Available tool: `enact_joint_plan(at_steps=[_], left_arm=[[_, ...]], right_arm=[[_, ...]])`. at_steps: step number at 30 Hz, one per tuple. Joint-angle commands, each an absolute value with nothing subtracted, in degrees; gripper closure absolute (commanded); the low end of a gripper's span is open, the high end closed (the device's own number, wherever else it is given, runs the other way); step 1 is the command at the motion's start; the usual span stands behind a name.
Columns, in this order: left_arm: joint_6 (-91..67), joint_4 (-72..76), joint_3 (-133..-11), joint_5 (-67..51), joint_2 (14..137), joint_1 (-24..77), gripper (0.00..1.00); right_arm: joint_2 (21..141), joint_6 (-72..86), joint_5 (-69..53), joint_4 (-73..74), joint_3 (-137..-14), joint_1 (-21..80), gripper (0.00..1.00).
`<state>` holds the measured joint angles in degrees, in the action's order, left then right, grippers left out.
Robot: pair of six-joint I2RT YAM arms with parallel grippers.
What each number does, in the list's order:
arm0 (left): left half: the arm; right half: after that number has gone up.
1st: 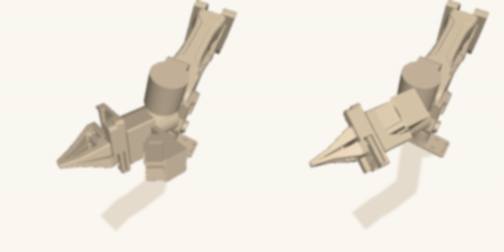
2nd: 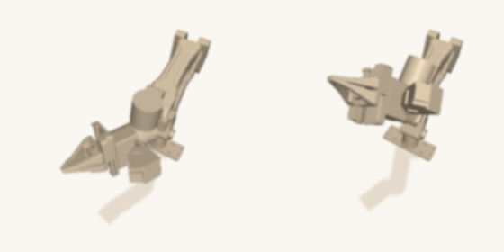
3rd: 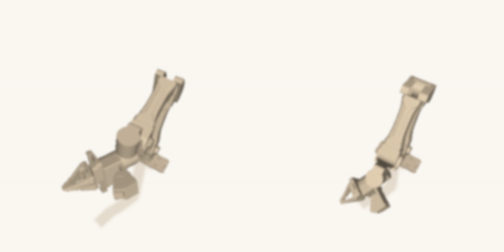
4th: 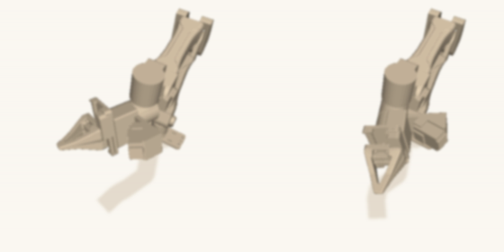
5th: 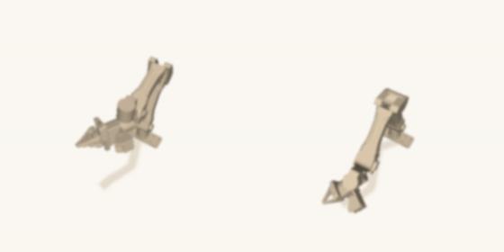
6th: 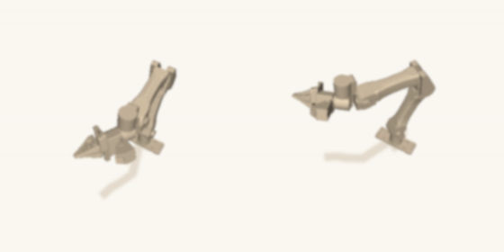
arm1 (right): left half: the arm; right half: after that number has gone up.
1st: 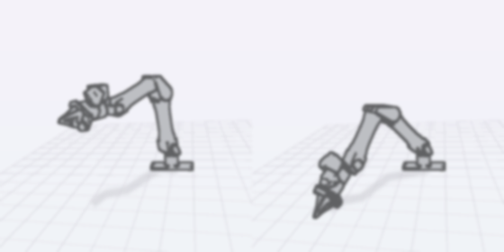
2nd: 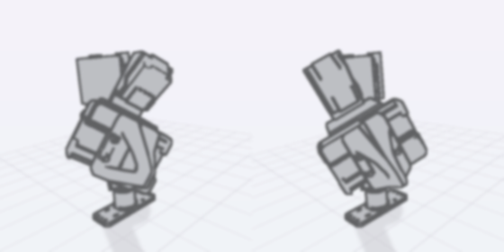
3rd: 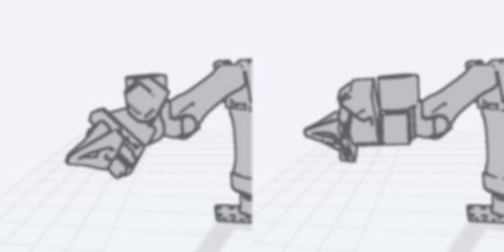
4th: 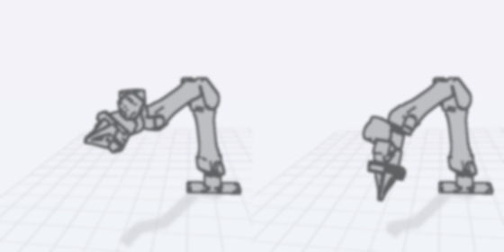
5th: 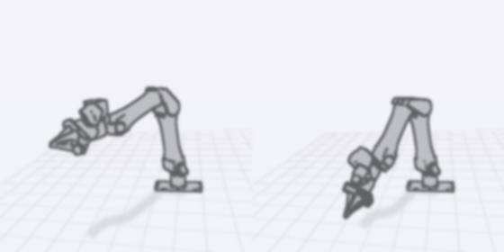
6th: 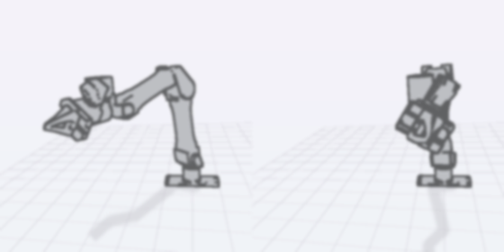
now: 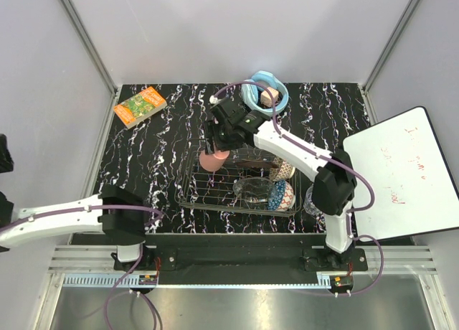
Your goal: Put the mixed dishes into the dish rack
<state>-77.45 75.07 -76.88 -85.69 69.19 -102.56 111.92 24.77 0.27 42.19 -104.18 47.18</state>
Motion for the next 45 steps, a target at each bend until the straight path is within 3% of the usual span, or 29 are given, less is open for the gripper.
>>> enact_joint_plan(at_steps=[1,3,7,9,11,13,17,22,25,28,29,30,31,32,33,35,36,39,44,45], left_arm=[[-84.74,87.98,-83.49,-96.50,71.28,-104.33,0.01],[-88.04,95.39,-82.45,-96.33,68.57,-104.06,0.01],[-86.95,89.34,-78.15,-91.34,58.82,-103.97,0.02],[-77.92,63.04,-78.22,-87.74,54.07,-103.97,0.05],[-63.85,36.21,-80.85,-80.53,50.04,-103.89,0.17],[-57.86,25.71,-84.19,-74.83,47.47,-103.89,0.17],[-65.37,18.91,-84.99,-67.34,42.37,-103.89,0.18],[-68.38,11.87,-85.52,-54.98,38.16,-105.11,0.28],[-75.45,12.56,-85.08,-52.99,36.22,-114.31,0.30],[-90.62,23.96,-84.90,-58.59,32.97,-134.68,0.25],[-95.49,31.30,-85.16,-60.97,31.13,-140.65,0.16],[-99.63,33.99,-86.56,-63.95,30.77,-150.63,0.17],[-108.54,36.80,-86.31,-68.51,30.85,-153.86,0.19],[-115.59,50.57,-84.74,-68.90,32.15,-156.16,0.24],[-123.06,60.02,-80.99,-67.43,33.91,-156.53,0.24],[-141.01,77.60,-86.60,-63.90,43.09,-156.45,0.21],[-144.63,79.43,-91.53,-64.16,46.98,-156.53,0.19],[-150.72,77.97,-110.34,-63.47,61.40,-153.66,0.16],[-150.56,59.79,-147.56,-68.11,85.58,-137.41,0.19],[-147.86,58.20,-147.31,-68.46,86.21,-132.07,0.20]], right_arm=[[115.57,22.77,3.60,44.91,-109.86,49.13,1.00],[117.15,22.59,4.04,45.61,-111.44,49.22,1.00],[119.44,22.59,4.13,45.88,-113.11,49.31,1.00],[120.85,22.50,4.30,46.23,-114.16,49.31,1.00],[122.07,22.24,5.01,46.32,-114.69,49.48,1.00],[122.96,21.97,5.45,46.67,-115.66,49.48,1.00],[124.71,21.62,6.50,46.93,-116.80,49.75,1.00],[126.12,21.45,6.33,46.85,-117.33,50.18,1.00],[126.56,21.36,6.07,46.76,-117.42,50.54,0.99],[127.00,21.27,5.71,46.84,-117.51,50.98,0.84],[127.00,21.18,5.89,46.76,-117.51,51.32,0.80],[127.00,21.01,5.80,46.84,-117.34,51.42,0.73],[127.00,20.74,5.89,46.76,-117.25,51.68,0.68],[126.65,20.66,5.80,46.67,-116.99,51.85,0.62],[126.30,20.57,5.89,46.67,-116.37,51.94,0.46],[125.60,19.87,5.89,46.23,-115.58,52.29,0.29],[125.33,19.60,6.06,46.14,-115.58,52.29,0.18],[124.63,19.16,6.77,45.97,-115.40,52.38,0.01],[123.66,19.25,7.56,45.35,-115.49,52.29,0.00],[123.40,19.25,7.82,45.35,-115.49,52.29,0.00]])
